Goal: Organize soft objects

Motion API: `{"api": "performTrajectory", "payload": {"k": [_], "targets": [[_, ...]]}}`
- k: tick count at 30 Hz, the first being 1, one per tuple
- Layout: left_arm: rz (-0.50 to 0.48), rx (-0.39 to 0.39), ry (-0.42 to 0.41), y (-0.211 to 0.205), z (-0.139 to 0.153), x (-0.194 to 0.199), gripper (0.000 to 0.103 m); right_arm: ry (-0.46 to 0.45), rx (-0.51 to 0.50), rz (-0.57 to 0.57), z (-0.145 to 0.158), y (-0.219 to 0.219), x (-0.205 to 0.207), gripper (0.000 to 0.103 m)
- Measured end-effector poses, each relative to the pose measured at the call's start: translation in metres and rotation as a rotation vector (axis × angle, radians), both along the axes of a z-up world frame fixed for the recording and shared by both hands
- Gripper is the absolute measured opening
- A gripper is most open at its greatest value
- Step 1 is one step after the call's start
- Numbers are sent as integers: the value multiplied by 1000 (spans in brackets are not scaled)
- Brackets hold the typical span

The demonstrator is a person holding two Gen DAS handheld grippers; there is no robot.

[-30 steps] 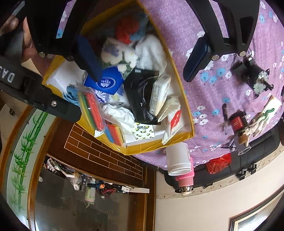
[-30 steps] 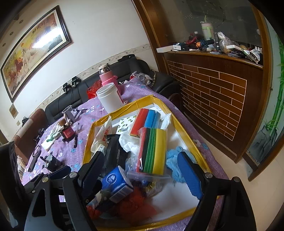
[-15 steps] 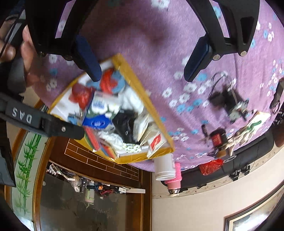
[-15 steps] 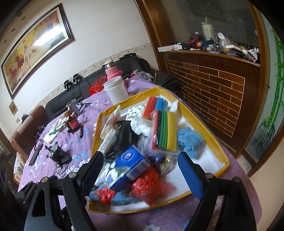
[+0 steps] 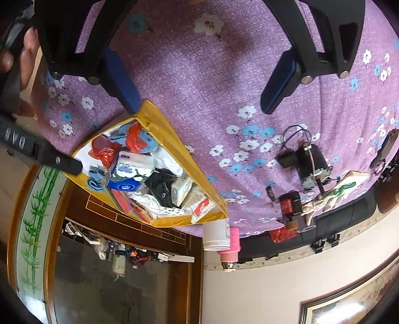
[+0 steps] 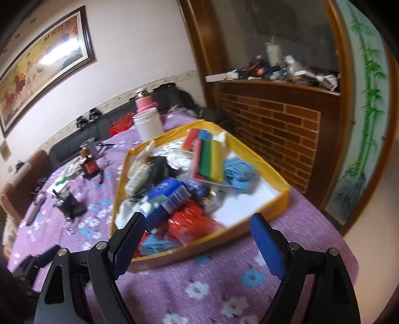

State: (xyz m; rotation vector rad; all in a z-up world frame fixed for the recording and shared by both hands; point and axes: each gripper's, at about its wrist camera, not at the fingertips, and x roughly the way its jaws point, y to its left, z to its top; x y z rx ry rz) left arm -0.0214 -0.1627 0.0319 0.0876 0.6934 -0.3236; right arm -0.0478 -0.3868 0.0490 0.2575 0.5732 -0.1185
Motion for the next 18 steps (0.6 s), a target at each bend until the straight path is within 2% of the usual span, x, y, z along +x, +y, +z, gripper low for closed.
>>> {"api": "performTrajectory", "payload": {"k": [4, 9, 14, 18], "targets": [[19, 6, -8, 2, 0, -1, 102, -2, -27, -21, -6, 4, -3, 90], [27, 78, 58, -7, -6, 8, 102, -9, -41, -33, -3, 3, 2, 90], [52, 69, 66, -2, -6, 9, 102, -7, -41, -39, -3, 1, 7, 90], [73, 93, 69, -2, -6, 11, 102, -3, -39, -40, -4, 0, 10, 90]]}}
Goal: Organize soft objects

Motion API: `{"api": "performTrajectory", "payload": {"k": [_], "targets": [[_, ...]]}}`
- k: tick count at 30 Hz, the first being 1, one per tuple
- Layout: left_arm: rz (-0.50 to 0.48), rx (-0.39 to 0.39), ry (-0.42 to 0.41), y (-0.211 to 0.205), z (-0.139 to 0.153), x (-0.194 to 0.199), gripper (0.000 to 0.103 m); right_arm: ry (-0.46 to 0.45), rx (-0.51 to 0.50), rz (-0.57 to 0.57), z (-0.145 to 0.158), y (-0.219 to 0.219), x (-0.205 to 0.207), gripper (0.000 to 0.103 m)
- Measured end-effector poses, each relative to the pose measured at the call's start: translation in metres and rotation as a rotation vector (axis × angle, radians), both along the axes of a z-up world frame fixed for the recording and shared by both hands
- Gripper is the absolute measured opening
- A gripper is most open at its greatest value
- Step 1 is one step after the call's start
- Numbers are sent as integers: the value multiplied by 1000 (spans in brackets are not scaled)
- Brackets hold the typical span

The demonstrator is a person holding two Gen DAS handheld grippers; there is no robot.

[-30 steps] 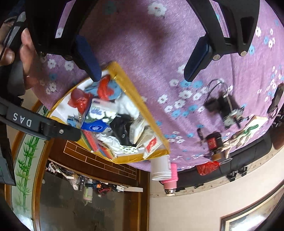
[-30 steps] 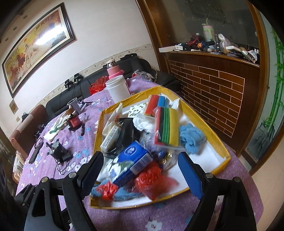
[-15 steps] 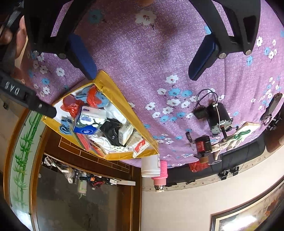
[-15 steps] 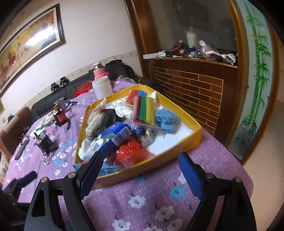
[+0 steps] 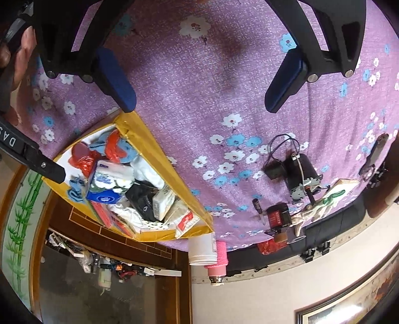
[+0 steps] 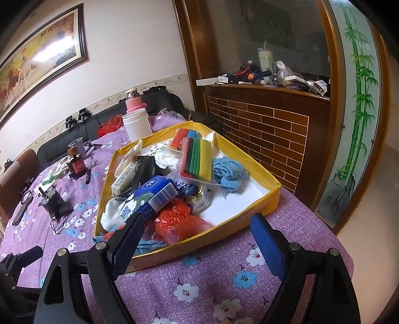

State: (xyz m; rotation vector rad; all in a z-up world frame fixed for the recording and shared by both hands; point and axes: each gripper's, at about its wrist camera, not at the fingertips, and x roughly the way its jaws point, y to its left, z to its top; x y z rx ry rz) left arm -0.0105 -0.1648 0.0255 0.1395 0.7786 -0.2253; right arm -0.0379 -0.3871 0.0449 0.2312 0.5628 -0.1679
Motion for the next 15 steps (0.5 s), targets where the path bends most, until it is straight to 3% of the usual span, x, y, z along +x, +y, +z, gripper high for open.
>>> {"api": "performTrajectory", "payload": {"k": [15], "targets": [[10, 14, -22, 2, 3, -3, 102, 2, 12, 9, -1, 2, 1, 90]]}}
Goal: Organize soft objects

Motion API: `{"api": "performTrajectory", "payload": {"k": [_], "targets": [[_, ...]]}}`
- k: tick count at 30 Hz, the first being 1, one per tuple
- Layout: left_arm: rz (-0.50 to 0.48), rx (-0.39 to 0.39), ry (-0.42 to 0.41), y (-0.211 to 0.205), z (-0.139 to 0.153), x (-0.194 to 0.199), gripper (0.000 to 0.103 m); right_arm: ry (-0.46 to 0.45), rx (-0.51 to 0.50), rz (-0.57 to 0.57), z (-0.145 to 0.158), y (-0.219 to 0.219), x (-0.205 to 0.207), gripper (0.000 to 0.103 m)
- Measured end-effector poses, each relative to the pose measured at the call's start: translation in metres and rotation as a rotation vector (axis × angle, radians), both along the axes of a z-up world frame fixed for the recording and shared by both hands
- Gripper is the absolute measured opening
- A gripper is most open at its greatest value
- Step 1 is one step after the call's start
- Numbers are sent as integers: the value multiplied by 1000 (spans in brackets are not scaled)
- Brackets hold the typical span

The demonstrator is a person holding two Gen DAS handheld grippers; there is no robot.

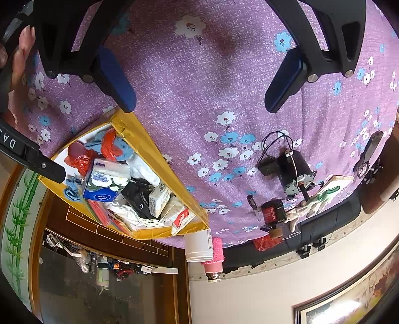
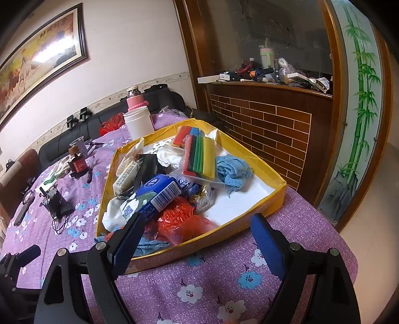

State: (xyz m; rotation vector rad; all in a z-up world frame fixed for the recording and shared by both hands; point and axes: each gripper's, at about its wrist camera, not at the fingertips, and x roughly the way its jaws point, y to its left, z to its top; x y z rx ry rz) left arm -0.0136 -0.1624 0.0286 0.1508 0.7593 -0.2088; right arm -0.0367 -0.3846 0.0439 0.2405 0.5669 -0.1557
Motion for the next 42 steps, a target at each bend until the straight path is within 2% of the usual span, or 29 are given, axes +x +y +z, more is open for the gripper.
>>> {"api": "performTrajectory", "payload": {"k": [36, 42], "targets": [[11, 9, 1, 1, -1, 1, 102, 1, 9, 3, -3, 1, 1, 90], [29, -8, 7, 10, 2, 3, 102, -5, 9, 4, -2, 1, -1, 90]]}}
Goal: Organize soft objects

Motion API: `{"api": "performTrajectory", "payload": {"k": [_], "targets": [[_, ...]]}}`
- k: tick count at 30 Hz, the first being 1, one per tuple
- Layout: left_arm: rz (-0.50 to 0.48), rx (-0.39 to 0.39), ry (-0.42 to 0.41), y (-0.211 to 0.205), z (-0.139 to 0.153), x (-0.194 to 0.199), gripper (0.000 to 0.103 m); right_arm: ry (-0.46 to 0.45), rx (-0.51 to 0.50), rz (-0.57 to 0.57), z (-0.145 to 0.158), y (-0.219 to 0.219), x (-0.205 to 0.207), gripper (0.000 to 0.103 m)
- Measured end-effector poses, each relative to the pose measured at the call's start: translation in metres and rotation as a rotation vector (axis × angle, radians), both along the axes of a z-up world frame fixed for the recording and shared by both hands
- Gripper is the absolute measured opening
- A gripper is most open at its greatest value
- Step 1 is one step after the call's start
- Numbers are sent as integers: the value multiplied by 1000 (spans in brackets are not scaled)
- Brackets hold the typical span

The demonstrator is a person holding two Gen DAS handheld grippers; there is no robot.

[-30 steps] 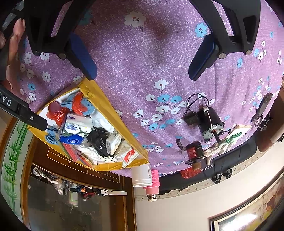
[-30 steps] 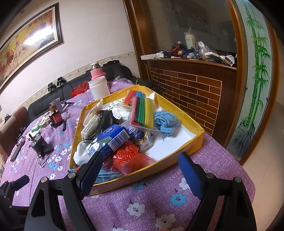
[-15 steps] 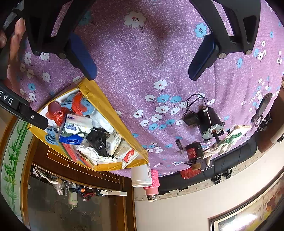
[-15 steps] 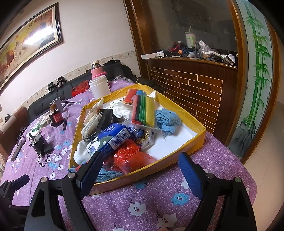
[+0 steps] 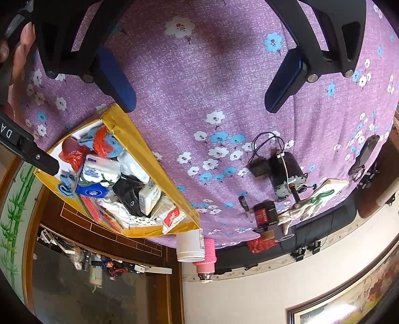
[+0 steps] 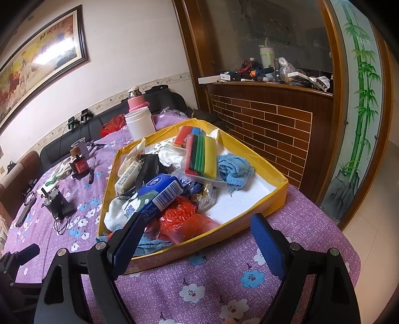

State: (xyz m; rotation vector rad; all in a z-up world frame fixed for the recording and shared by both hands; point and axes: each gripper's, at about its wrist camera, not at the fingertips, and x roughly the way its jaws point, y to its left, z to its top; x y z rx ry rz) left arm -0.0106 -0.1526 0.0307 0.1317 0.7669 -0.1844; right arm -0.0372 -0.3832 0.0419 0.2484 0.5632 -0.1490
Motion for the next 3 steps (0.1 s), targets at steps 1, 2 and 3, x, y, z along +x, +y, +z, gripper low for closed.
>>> {"api": "performTrajectory", "payload": {"k": [1, 2, 3], "targets": [[-10, -8, 14, 0, -1, 1, 102, -1, 0, 0, 0, 0, 0, 90], [-13, -11, 21, 0, -2, 1, 102, -3, 0, 0, 1, 0, -1, 90], [-13, -11, 21, 0, -1, 1, 102, -3, 1, 1, 1, 0, -1, 90]]}}
